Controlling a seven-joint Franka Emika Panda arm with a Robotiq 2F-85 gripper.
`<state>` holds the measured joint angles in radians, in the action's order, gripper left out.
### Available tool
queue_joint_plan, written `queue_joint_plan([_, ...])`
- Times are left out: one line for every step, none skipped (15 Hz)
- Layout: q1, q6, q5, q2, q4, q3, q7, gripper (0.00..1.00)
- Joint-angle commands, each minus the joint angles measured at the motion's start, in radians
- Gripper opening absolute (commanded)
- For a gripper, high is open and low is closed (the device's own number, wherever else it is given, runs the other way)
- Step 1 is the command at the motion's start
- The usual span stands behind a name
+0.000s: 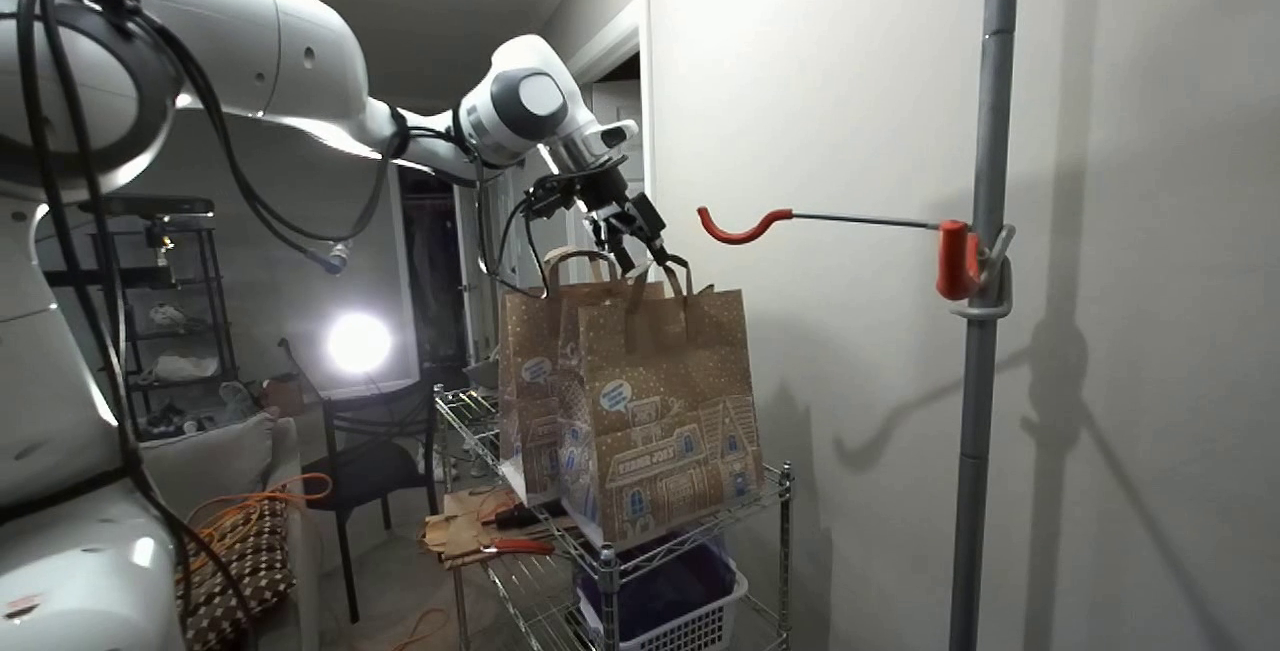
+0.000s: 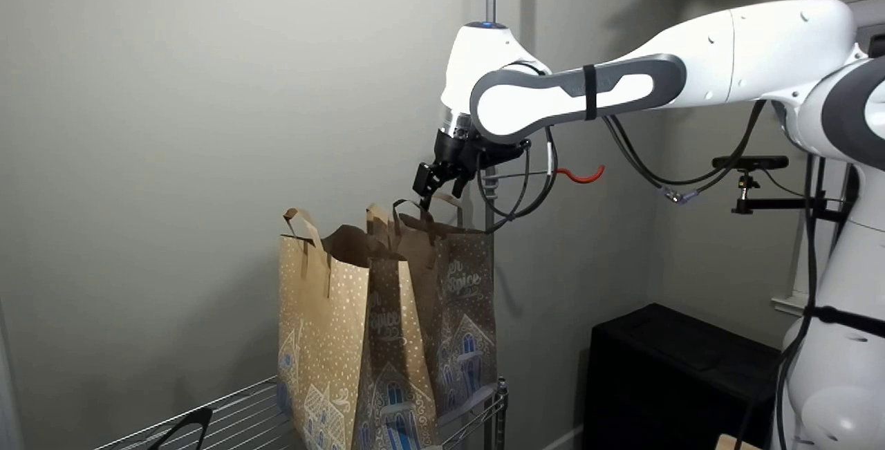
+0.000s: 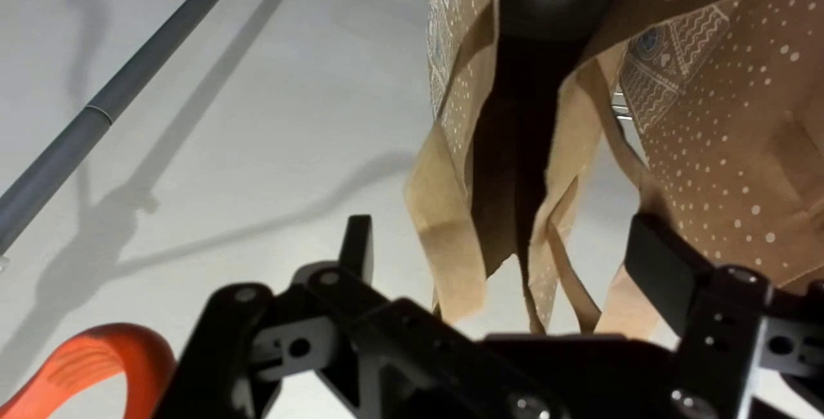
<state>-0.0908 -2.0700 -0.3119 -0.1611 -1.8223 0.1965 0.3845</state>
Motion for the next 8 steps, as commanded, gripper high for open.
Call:
queue_joint_plan([0.006, 0.024, 0.043, 0.010, -0.013, -0.019, 0.029, 1.00])
queue_joint_plan([0.006, 0.021, 0.075, 0.017, -0.007, -0.028, 0.037, 1.00])
queue_joint_plan([0.005, 0.011, 0.107, 0.021, -0.006, -0.036, 0.041, 1.00])
queue_joint_plan([0.005, -0.004, 0.141, 0.021, -0.005, -0.044, 0.044, 1.00])
queue_joint_plan([0.004, -0.018, 0.177, 0.021, -0.004, -0.052, 0.039, 1.00])
queue_joint_plan([0.006, -0.033, 0.207, 0.020, -0.001, -0.058, 0.039, 1.00])
queue_joint_plan([0.007, -0.041, 0.225, 0.020, 0.002, -0.063, 0.040, 1.00])
queue_joint_plan([0.008, -0.054, 0.239, 0.019, 0.005, -0.067, 0.039, 1.00])
